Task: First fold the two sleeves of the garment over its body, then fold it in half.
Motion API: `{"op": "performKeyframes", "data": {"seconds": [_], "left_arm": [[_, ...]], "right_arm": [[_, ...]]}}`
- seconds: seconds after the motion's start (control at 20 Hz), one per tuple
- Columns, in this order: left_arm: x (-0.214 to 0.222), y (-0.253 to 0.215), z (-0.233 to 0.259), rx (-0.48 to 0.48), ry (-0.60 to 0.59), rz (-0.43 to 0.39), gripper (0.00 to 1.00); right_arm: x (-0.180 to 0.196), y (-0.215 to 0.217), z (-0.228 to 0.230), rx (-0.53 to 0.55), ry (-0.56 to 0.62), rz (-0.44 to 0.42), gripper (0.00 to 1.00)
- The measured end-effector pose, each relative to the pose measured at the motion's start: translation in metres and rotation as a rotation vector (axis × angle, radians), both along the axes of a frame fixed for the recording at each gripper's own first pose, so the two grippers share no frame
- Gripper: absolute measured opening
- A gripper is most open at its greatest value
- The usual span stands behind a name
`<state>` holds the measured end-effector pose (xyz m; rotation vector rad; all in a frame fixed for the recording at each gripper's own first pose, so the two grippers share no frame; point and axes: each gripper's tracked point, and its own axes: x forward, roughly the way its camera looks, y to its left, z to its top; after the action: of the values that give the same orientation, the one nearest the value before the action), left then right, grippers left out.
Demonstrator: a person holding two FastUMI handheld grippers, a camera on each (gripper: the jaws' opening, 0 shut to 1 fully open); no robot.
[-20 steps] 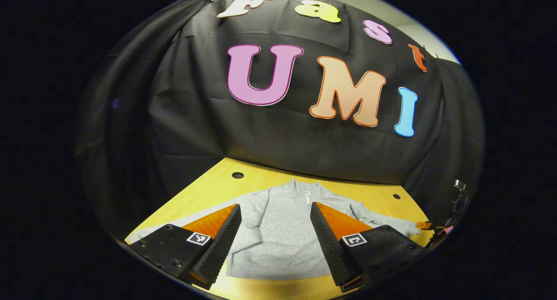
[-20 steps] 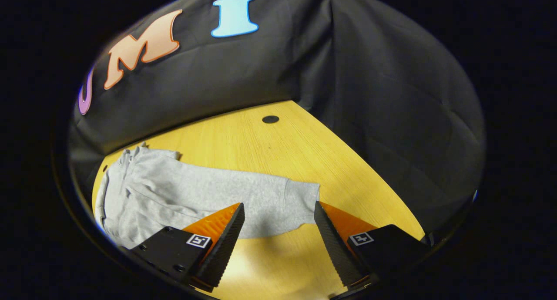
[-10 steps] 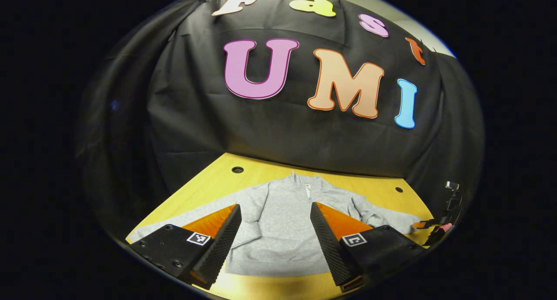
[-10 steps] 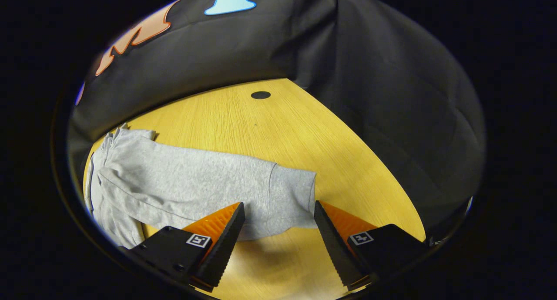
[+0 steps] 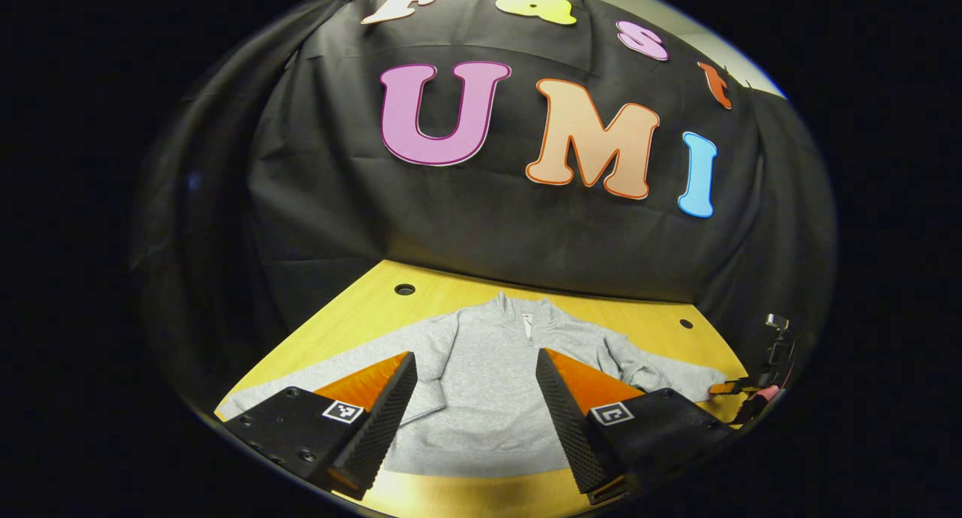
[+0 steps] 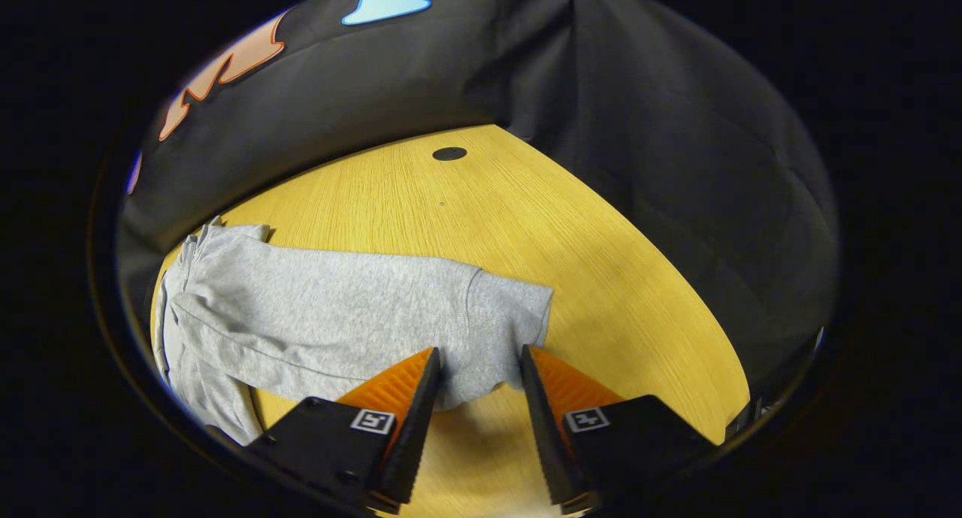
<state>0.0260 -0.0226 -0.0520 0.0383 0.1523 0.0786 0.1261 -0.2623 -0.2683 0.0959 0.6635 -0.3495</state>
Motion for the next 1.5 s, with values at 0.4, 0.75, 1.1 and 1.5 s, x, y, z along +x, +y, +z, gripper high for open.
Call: {"op": "performKeyframes", "data": {"seconds": [0.4, 0.75, 1.1, 1.5], "left_arm": [[-0.001, 0.008, -0.004, -0.012, 0.003, 0.012, 0.92], [0.0, 0.016, -0.006, -0.014, 0.0, 0.021, 0.93], [-0.002, 0.024, -0.006, -0.028, -0.003, 0.022, 0.92], [-0.012, 0.047, -0.011, -0.036, -0.007, 0.048, 0.92]], "right_arm": [[0.001, 0.016, -0.002, 0.081, 0.044, -0.052, 0.11], [0.003, 0.026, 0.01, 0.07, 0.01, -0.062, 0.07], [0.016, 0.089, 0.062, 0.081, -0.09, 0.055, 0.07], [0.034, 0.218, 0.123, 0.113, -0.192, 0.286, 0.07]]}}
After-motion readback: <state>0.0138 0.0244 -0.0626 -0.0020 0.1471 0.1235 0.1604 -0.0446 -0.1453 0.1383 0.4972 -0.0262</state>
